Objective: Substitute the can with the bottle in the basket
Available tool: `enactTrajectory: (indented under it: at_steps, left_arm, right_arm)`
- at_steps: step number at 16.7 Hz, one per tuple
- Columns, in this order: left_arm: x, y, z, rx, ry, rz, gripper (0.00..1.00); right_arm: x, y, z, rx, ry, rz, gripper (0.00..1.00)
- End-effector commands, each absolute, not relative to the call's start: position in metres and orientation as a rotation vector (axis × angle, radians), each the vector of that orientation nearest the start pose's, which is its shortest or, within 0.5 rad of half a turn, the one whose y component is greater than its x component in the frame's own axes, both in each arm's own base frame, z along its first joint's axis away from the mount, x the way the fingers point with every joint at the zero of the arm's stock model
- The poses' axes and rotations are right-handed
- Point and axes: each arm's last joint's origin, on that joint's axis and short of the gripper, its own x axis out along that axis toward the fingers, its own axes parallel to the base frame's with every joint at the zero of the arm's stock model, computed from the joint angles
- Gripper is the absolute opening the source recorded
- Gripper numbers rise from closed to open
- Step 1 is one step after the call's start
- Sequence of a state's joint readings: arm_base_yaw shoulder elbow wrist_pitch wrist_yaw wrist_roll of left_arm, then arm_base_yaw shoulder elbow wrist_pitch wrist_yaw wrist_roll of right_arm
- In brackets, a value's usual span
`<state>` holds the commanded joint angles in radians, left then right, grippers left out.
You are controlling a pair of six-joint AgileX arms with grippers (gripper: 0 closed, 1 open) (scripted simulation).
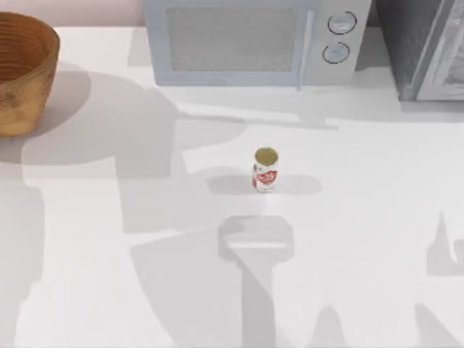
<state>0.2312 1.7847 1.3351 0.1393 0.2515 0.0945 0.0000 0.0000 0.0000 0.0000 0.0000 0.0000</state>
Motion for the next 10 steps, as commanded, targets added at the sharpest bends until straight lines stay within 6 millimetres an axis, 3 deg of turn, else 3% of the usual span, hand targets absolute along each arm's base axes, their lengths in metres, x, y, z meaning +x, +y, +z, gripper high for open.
enactTrajectory:
  at_steps: [4, 10]
  left_arm:
    - [0.4115, 0.0932, 0.2753, 0.006, 0.298, -0.017, 0.98]
    - [0.4115, 0.0932, 0.2753, 0.006, 0.298, -0.017, 1.0]
  right_arm:
    - [0.1057, -0.0012, 0.16, 0.0, 0.0, 0.0, 1.0]
    - [0.1057, -0.0012, 0.16, 0.0, 0.0, 0.0, 1.0]
